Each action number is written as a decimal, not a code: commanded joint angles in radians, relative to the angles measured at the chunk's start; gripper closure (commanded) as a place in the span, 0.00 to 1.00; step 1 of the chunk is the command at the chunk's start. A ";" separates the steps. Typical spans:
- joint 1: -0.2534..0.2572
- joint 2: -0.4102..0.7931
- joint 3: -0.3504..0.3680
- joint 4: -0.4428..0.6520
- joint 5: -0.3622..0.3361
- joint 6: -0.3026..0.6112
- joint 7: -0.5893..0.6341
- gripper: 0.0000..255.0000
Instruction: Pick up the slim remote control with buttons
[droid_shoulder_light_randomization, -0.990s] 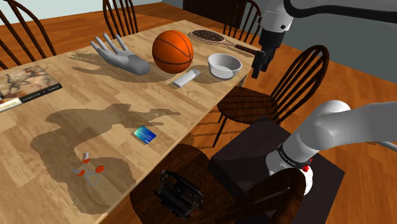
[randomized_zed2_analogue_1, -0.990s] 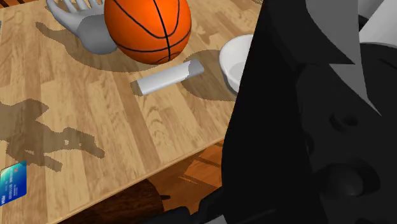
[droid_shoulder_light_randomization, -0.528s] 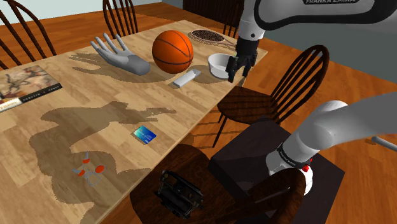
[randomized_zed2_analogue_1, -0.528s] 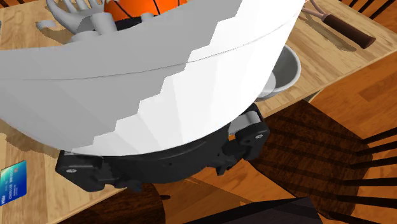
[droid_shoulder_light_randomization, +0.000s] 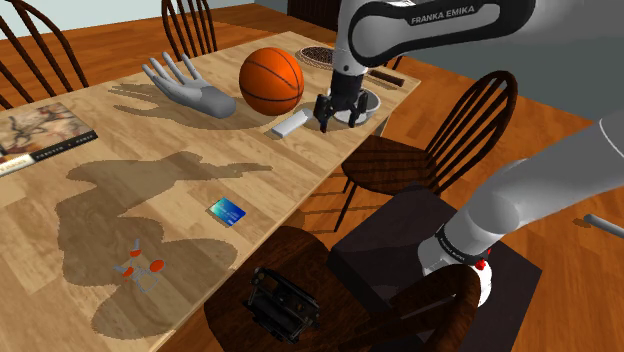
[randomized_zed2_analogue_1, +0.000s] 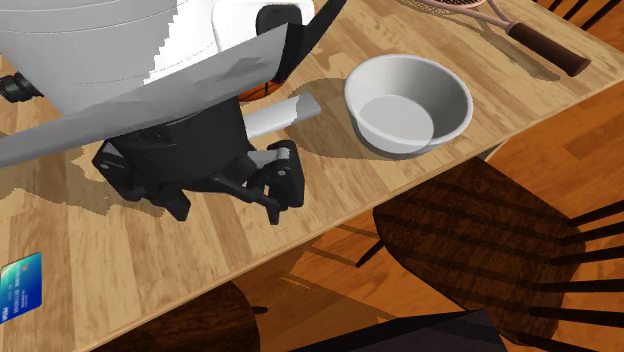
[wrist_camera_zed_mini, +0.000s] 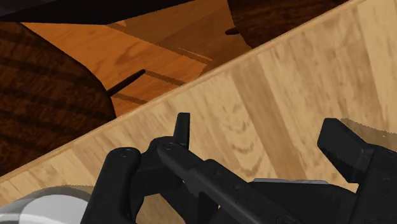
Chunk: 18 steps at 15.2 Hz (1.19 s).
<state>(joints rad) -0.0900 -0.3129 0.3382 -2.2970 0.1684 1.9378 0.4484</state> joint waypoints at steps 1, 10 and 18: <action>-0.012 0.084 0.031 0.050 -0.021 0.043 0.092 0.00; -0.018 0.452 0.070 0.313 -0.199 0.155 0.472 0.00; 0.050 0.765 -0.003 0.635 -0.334 0.146 0.737 0.00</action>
<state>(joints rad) -0.0488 0.4067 0.3480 -1.7130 -0.1500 2.0885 1.1551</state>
